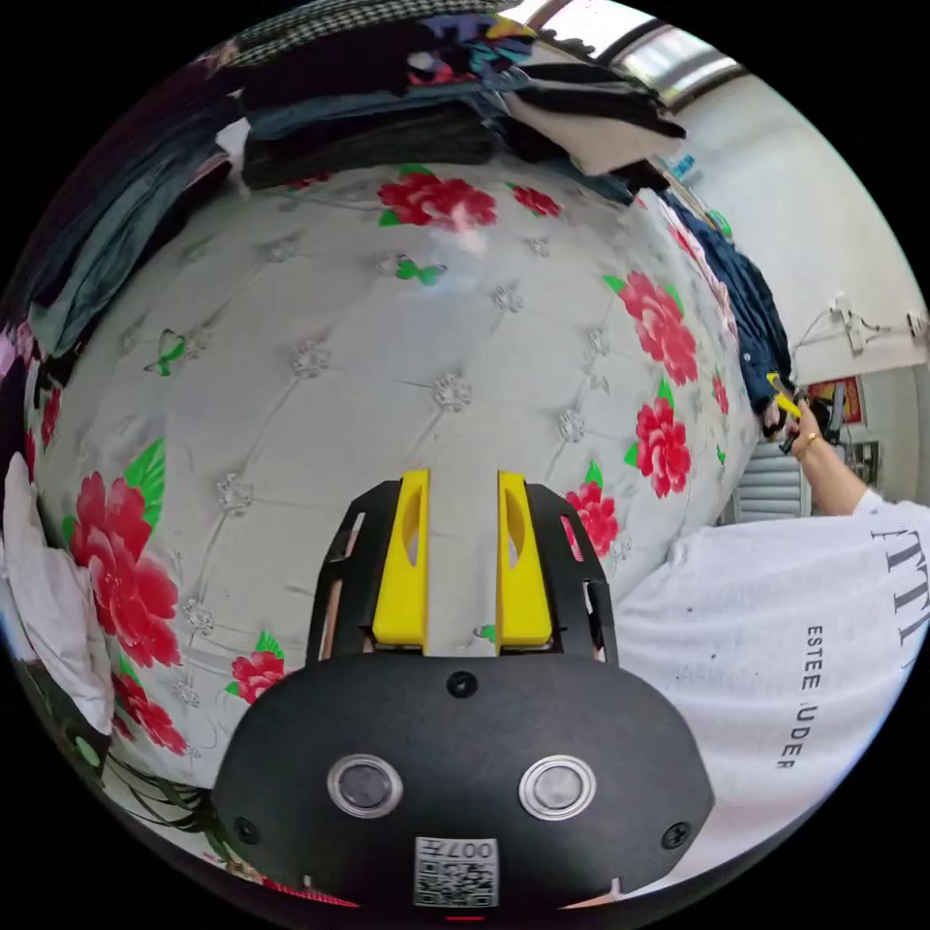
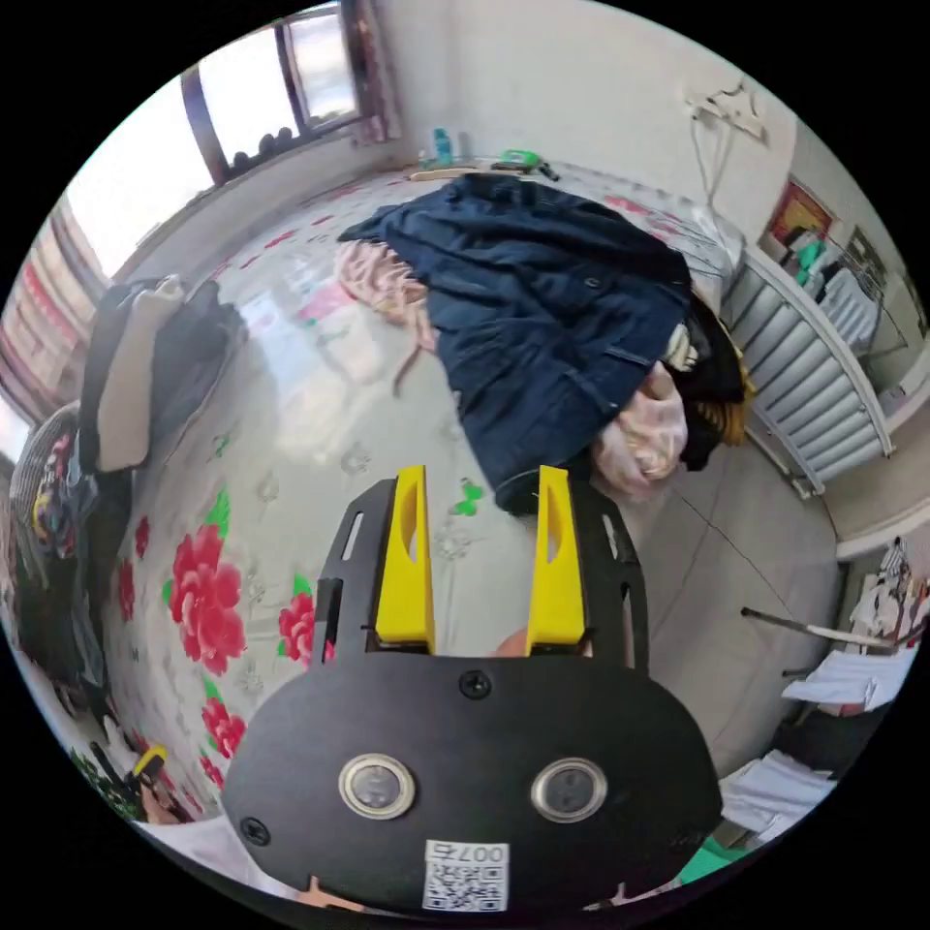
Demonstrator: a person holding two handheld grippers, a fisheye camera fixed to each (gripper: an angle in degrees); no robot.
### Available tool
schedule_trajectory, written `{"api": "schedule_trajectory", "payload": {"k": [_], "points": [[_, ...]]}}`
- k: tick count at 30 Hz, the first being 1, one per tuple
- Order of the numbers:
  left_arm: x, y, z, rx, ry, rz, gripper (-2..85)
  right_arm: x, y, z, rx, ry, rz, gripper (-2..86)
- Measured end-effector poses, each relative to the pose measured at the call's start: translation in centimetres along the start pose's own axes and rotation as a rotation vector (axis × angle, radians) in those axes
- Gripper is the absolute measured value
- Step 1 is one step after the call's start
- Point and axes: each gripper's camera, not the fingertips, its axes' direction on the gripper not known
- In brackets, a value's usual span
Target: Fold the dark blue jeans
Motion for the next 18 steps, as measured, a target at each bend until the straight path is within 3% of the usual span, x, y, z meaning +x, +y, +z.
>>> {"api": "schedule_trajectory", "payload": {"k": [5,6,9,14,18], "points": [[3.2,-1.8,0.6,-0.007,0.046,0.023,8.5,3.4,-1.7,5.1,-0.237,-0.205,0.134,7.8],[3.8,-2.0,0.7,-0.01,0.061,0.027,8.3,3.6,-1.5,4.4,-0.179,-0.161,0.174,6.2],[4.8,-2.1,0.5,-0.014,0.063,0.036,7.6,3.6,-1.4,3.6,-0.173,-0.281,0.14,2.3],[4.4,-1.2,-0.9,0.031,0.077,0.003,6.9,-1.6,0.9,-2.9,-0.043,-0.521,-0.159,0.1],[4.1,-0.1,-2.3,0.076,0.102,-0.011,6.9,-11.9,7.6,-10.0,-0.047,-0.655,-0.572,-0.3]]}}
